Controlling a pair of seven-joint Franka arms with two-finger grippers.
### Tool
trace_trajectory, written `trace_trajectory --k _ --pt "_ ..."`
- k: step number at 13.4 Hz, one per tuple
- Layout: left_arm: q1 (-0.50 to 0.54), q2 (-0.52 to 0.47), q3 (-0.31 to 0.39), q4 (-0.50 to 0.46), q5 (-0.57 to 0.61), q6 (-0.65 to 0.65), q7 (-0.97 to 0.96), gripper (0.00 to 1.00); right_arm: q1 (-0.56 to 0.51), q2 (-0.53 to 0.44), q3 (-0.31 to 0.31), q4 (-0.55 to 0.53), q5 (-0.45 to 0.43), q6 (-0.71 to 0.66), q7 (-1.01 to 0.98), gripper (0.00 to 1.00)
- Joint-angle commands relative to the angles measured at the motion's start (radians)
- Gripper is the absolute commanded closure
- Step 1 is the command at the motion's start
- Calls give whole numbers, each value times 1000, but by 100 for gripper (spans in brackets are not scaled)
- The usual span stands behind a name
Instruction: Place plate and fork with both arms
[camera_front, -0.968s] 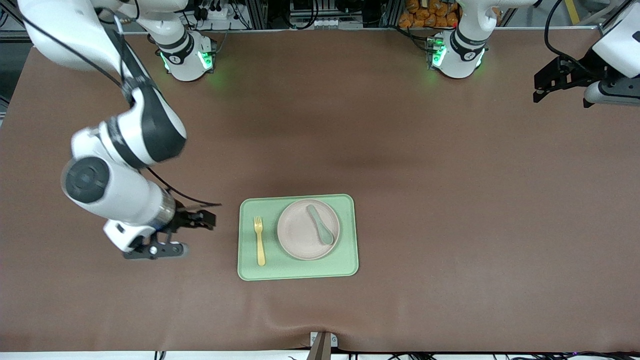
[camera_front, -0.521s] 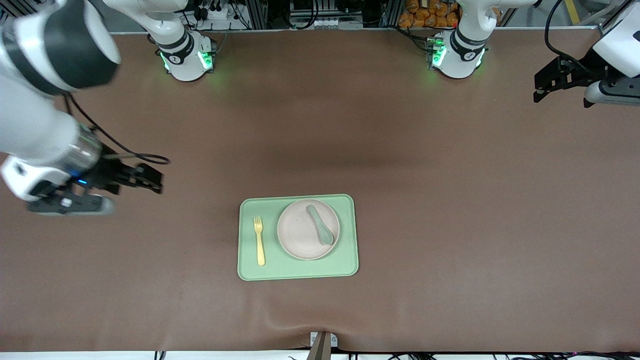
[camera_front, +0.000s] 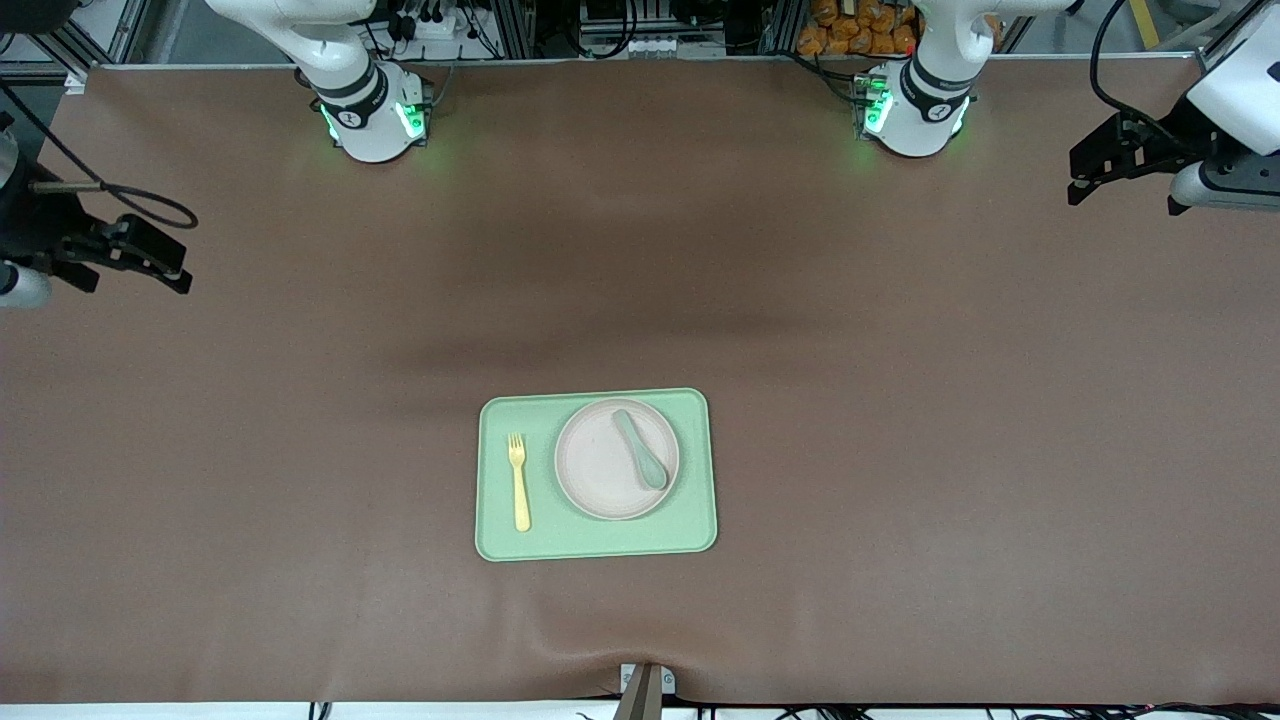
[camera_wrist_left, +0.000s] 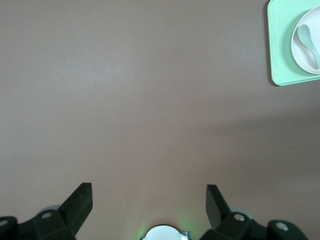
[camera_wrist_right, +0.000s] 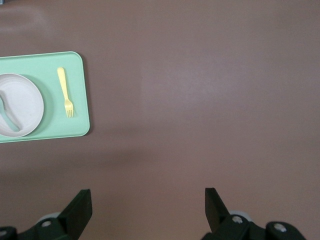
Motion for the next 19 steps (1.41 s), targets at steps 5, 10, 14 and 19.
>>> trace_trajectory --k 5,10,14,19 --pt "6 1 1 11 -16 -10 8 0 -1 -101 -61 -145 9 106 -82 0" --pt "6 1 1 11 -16 -10 8 0 3 -29 -73 20 3 -44 -82 0" --pt "6 2 2 11 -16 -10 8 0 6 -22 -77 29 -16 -43 -84 0" --pt "6 2 2 12 -15 -9 0 0 17 -24 -77 64 -11 -62 -76 0"
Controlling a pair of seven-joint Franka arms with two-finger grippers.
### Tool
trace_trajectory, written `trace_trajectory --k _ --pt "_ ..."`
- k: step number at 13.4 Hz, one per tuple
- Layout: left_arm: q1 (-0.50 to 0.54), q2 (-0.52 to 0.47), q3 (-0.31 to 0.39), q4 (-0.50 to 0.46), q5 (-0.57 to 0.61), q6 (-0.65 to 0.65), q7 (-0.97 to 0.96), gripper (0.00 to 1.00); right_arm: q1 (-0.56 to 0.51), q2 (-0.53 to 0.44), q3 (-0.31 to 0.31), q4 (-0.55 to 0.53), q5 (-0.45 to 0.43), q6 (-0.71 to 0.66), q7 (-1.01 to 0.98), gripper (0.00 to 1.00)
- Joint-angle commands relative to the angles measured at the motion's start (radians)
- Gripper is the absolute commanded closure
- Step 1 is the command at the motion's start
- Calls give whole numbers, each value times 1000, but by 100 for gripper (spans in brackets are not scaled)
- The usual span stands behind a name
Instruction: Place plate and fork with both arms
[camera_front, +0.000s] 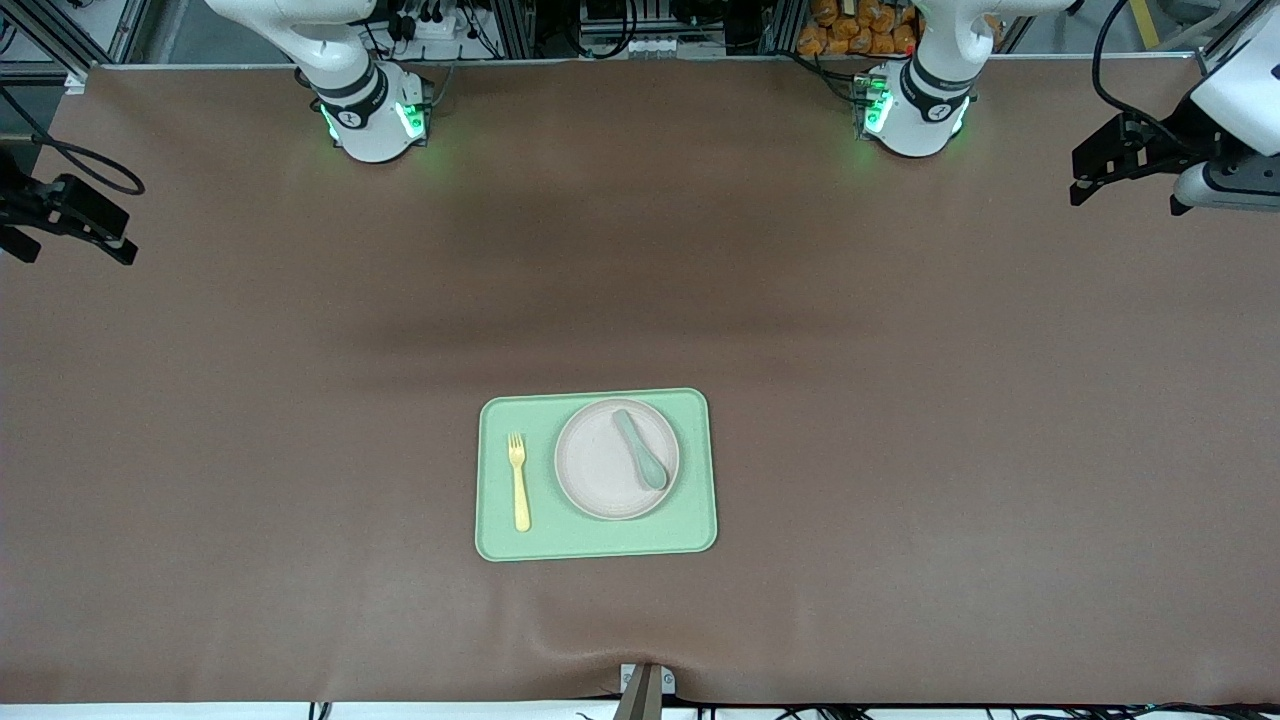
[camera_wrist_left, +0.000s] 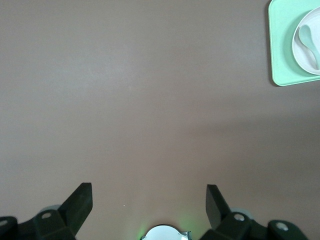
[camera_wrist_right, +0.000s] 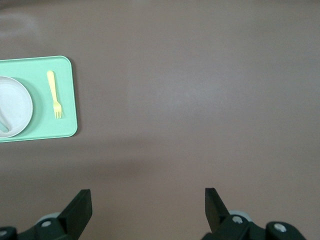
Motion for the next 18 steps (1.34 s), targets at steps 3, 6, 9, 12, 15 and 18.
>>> trace_trajectory --k 3,6,9,12,15,18 --pt "10 2 8 9 -7 -10 -7 0 14 14 -7 35 -6 -30 -2 0" --pt "16 2 8 9 -12 -10 -7 0 14 14 -5 34 -1 -28 0 0" --pt "17 2 8 6 -12 -10 -6 0 14 14 -5 34 7 -28 0 0" --pt "23 2 8 6 -15 -10 -6 0 14 14 -7 34 5 -30 -8 0" --pt "23 2 8 6 -15 -10 -6 0 14 14 -7 32 5 -30 -8 0" --pt "23 2 8 6 -16 -10 -6 0 15 16 -5 31 5 -28 -5 0"
